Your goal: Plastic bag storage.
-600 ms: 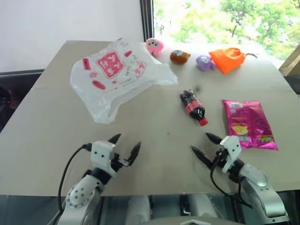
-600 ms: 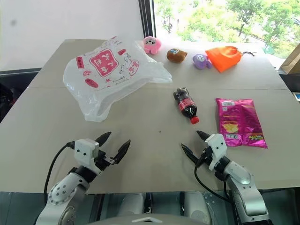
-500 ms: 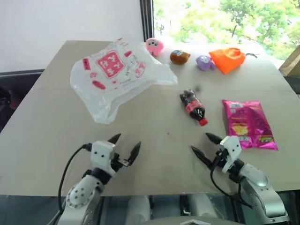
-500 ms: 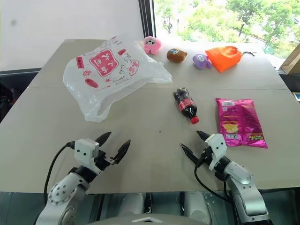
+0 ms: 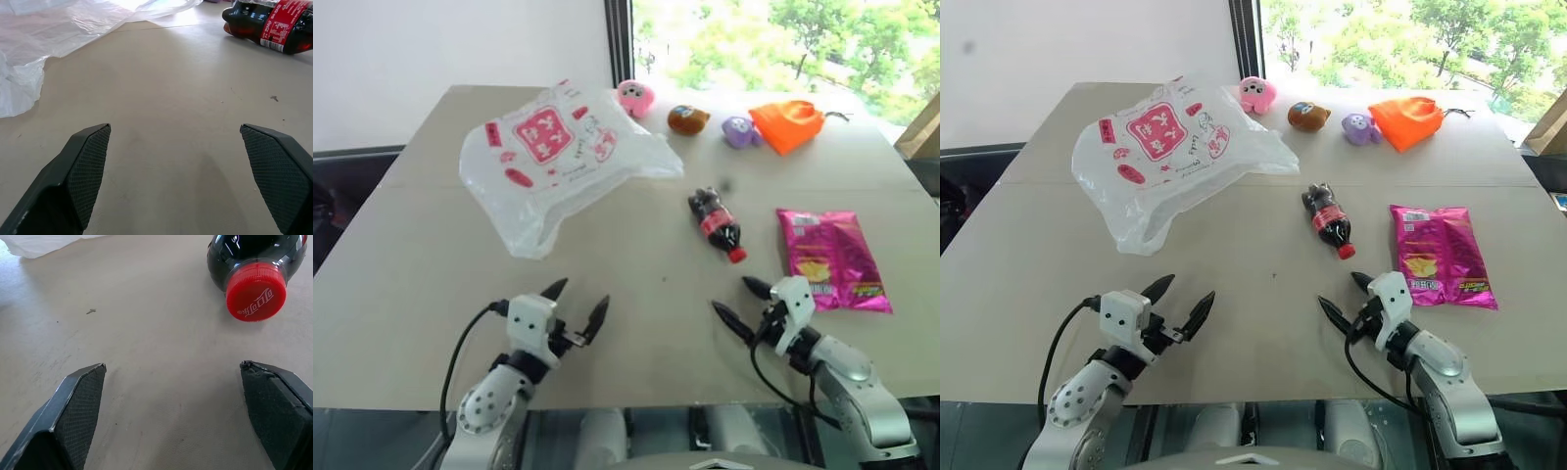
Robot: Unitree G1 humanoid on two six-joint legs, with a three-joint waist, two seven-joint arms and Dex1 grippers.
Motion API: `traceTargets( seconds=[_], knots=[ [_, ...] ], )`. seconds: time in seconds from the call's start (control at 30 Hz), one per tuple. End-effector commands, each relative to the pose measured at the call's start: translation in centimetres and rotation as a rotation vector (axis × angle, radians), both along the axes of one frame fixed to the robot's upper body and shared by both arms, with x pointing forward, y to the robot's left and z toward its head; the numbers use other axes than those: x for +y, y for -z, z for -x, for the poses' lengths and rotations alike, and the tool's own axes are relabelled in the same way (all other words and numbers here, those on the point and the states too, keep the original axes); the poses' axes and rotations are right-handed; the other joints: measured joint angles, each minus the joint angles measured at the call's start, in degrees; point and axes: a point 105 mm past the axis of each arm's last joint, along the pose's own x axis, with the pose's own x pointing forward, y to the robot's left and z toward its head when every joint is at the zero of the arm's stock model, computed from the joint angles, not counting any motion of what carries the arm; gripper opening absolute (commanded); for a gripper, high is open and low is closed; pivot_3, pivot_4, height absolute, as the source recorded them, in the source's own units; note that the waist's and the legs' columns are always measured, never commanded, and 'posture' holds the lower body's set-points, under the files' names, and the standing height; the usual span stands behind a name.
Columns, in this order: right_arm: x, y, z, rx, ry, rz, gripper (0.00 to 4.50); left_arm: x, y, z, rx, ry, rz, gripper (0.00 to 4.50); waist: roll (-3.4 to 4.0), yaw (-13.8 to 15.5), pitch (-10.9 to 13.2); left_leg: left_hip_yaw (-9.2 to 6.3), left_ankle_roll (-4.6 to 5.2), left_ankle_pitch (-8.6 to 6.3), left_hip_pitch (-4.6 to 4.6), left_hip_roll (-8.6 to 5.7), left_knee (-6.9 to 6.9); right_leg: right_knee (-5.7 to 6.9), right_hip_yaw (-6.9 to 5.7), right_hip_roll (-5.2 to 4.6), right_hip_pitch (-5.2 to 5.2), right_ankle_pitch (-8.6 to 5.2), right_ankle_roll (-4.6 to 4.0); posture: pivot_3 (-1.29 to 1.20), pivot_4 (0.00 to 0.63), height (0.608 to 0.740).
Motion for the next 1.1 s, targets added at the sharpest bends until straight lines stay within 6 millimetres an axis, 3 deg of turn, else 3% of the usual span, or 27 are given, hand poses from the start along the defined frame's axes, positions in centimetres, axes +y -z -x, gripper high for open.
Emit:
traceTargets(
  seconds=[0.03, 0.4, 0.5, 0.63, 0.8, 1.1],
  knots=[
    [-0.2, 0.5, 0.2, 0.031, 0.007, 0.006, 4.5, -0.2, -0.5, 0.0, -0.031, 0.007, -0.005, 4.46, -0.02, 0.0, 0.0, 0.0, 0.0, 0.0, 0.0, 0.0, 0.0, 0.0, 0.0, 0.0, 0.0, 0.0, 0.0, 0.0, 0.15, 0.74],
    [0.8, -0.7, 0.6, -0.083, -0.099, 0.012, 4.5, 0.3, -2.0, -0.3, -0.096, -0.025, 0.018, 4.46, 0.02, 0.0, 0.0, -0.01, 0.0, 0.0, 0.0, 0.0, 0.0, 0.0, -0.01, 0.01, 0.0, 0.0, 0.0, 0.0, 0.15, 0.74],
    [2.2, -1.7, 2.4, -0.077, -0.273, -0.028, 4.5, 1.2, -3.1, -0.5, -0.177, -0.095, -0.04, 4.46, 0.06, 0.0, 0.0, 0.01, 0.0, 0.0, -0.02, -0.01, 0.0, -0.01, 0.01, 0.0, -0.01, 0.0, 0.0, 0.0, 0.15, 0.74],
    [3.1, -4.0, 2.7, -0.128, -0.355, -0.079, 4.5, 2.4, -5.0, -1.1, -0.282, -0.231, -0.067, 4.46, 0.05, 0.0, 0.0, -0.02, 0.01, 0.0, -0.02, -0.01, 0.0, -0.03, -0.01, 0.01, 0.0, 0.02, 0.03, 0.0, 0.15, 0.74],
    [3.4, -4.8, 2.3, -0.147, -0.373, -0.086, 4.5, 3.3, -6.3, -1.7, -0.334, -0.358, -0.052, 4.46, 0.04, 0.1, 0.0, -0.02, 0.01, 0.0, -0.04, -0.01, 0.0, -0.06, -0.01, 0.01, 0.01, 0.1, 0.17, 0.0, 0.15, 0.74],
    [3.9, -5.4, 1.7, -0.169, -0.406, -0.071, 4.5, 5.2, -6.1, -5.8, -0.301, -0.469, -0.048, 4.46, 0.04, 0.1, 0.0, -0.11, 0.01, 0.0, -0.1, -0.03, 0.01, -0.09, -0.13, 0.03, 0.03, 0.13, 0.19, 0.0, 0.15, 0.74]
  ],
)
